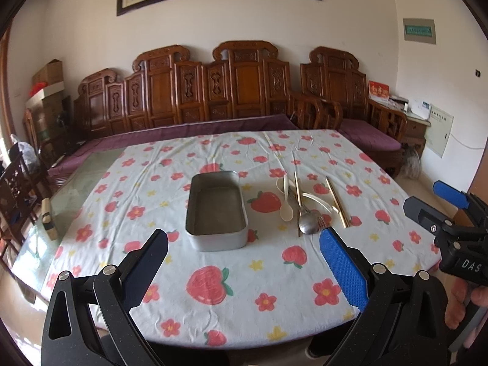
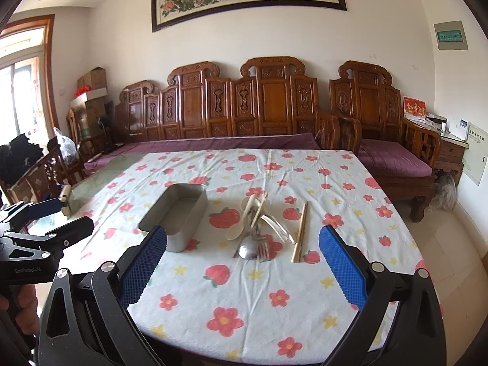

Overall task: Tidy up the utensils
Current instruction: 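Grasp a wooden chopstick with the right tool while the left tool approaches the utensils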

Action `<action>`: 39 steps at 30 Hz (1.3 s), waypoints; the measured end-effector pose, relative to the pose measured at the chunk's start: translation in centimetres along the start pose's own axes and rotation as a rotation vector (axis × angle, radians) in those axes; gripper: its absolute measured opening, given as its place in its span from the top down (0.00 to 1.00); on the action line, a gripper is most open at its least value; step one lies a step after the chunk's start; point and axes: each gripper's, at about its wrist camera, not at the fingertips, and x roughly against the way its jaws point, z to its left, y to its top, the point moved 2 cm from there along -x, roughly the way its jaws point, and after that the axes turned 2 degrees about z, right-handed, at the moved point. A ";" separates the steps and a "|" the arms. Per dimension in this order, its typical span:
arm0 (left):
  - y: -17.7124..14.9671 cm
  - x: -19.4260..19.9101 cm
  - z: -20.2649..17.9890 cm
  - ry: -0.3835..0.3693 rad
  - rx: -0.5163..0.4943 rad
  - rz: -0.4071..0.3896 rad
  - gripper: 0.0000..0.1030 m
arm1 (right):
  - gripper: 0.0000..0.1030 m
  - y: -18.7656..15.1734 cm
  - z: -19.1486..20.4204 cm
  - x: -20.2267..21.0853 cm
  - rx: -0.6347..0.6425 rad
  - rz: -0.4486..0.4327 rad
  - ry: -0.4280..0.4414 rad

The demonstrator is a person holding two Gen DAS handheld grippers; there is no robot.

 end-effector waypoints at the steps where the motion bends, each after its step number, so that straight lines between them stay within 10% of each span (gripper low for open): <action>1: 0.1 -0.7 0.0 -0.008 -0.001 0.006 0.06 | 0.03 0.1 -0.3 -0.7 0.004 0.007 -0.008; 9: 1.2 -5.3 -0.6 -0.055 -0.029 0.044 0.06 | 0.05 1.9 -4.3 -6.0 0.035 0.060 -0.040; 29: 1.0 -14.2 -4.5 -0.094 -0.074 0.172 0.06 | 0.55 -3.7 -15.0 -23.4 -0.041 0.388 0.015; 39: 0.7 -17.1 -6.4 -0.094 -0.102 0.233 0.06 | 0.58 -5.2 -15.0 -26.6 -0.038 0.440 0.074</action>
